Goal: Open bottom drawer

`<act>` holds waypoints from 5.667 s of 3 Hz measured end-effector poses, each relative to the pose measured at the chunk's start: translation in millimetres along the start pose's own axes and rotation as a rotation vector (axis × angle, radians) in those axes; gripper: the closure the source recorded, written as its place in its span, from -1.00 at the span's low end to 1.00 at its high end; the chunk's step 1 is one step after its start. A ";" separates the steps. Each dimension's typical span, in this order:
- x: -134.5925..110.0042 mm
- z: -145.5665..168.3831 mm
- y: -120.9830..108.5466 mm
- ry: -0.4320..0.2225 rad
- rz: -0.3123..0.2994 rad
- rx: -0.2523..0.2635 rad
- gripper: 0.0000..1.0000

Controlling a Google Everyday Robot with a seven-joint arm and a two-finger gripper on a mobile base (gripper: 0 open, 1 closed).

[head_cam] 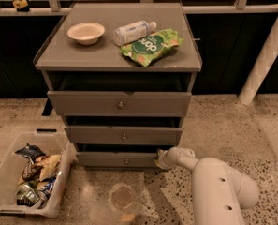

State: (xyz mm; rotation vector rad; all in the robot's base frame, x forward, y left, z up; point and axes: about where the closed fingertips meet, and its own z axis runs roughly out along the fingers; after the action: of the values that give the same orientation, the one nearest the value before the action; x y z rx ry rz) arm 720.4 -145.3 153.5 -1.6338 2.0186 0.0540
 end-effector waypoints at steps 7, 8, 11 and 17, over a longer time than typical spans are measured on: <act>6.0 -25.6 62.3 -0.074 -0.055 -0.006 1.00; 4.3 -29.1 61.2 -0.074 -0.055 -0.006 1.00; 7.3 -38.3 82.9 -0.095 -0.065 -0.025 1.00; 10.2 -47.9 116.0 -0.157 -0.097 -0.018 1.00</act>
Offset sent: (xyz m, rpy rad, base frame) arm -0.1536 -0.0164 -0.0281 0.1370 -0.1160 0.1386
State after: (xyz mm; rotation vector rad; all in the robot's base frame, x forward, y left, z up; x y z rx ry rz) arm 594.6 -140.7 155.9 -1.6820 1.8245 0.1600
